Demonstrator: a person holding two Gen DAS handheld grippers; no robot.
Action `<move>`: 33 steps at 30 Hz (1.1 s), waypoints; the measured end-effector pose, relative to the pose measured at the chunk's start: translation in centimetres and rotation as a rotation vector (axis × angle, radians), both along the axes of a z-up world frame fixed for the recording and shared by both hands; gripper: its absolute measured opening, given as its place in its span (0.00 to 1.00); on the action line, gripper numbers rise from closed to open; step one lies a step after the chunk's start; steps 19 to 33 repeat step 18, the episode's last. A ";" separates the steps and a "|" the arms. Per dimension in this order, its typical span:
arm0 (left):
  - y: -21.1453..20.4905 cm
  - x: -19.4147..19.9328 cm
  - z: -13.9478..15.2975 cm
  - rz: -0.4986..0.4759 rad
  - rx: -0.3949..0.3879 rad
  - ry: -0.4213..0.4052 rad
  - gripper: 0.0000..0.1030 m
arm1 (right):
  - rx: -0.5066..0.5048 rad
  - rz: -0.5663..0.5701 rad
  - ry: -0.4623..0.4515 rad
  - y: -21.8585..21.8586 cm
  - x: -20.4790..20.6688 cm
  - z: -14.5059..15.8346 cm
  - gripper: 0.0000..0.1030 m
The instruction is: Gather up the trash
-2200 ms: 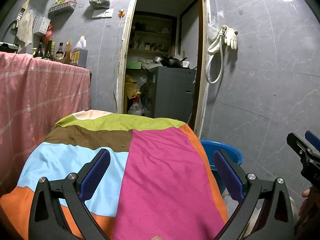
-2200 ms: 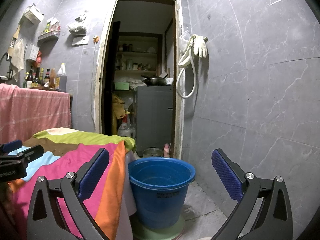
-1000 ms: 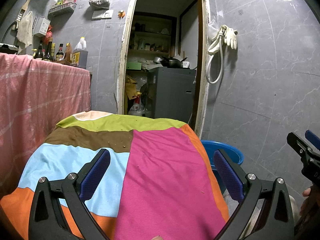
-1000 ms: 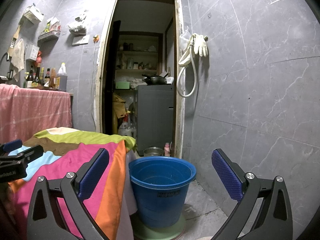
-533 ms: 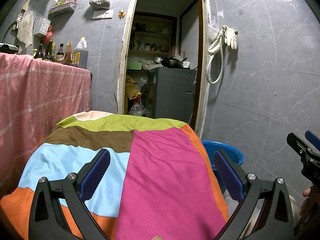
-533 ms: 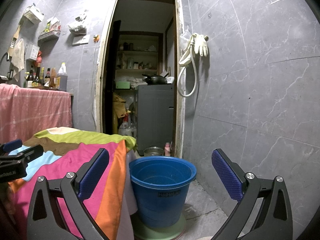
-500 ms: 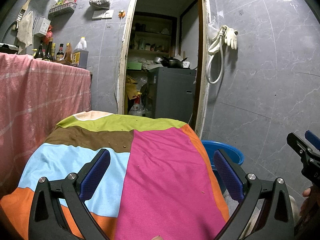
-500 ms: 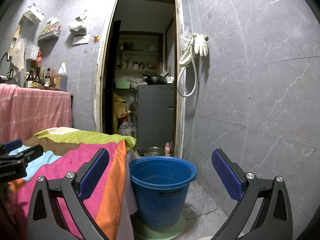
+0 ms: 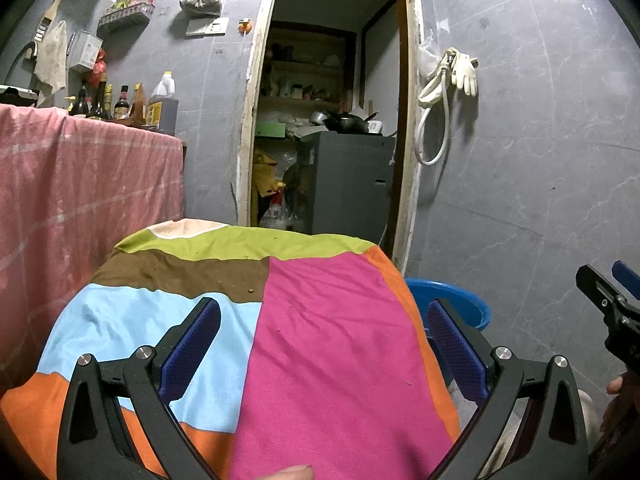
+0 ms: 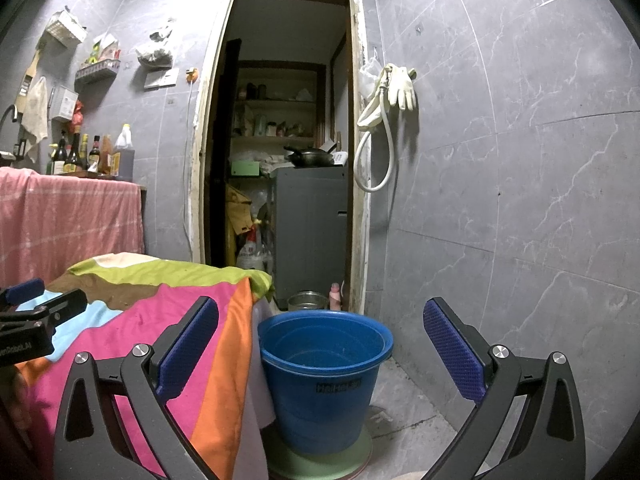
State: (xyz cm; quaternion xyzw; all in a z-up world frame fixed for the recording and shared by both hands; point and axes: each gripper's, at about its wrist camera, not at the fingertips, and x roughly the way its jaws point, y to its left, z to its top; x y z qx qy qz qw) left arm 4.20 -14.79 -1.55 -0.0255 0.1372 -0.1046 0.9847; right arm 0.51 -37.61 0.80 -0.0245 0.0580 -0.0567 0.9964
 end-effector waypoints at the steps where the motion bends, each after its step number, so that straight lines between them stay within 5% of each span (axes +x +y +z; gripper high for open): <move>1: 0.0 0.0 0.0 0.001 0.000 0.002 0.98 | 0.001 0.000 0.001 0.0 0.0 0.0 1.00; 33: 0.1 0.3 -0.3 0.003 0.005 0.003 0.98 | 0.001 -0.001 0.002 0.2 -0.1 0.0 1.00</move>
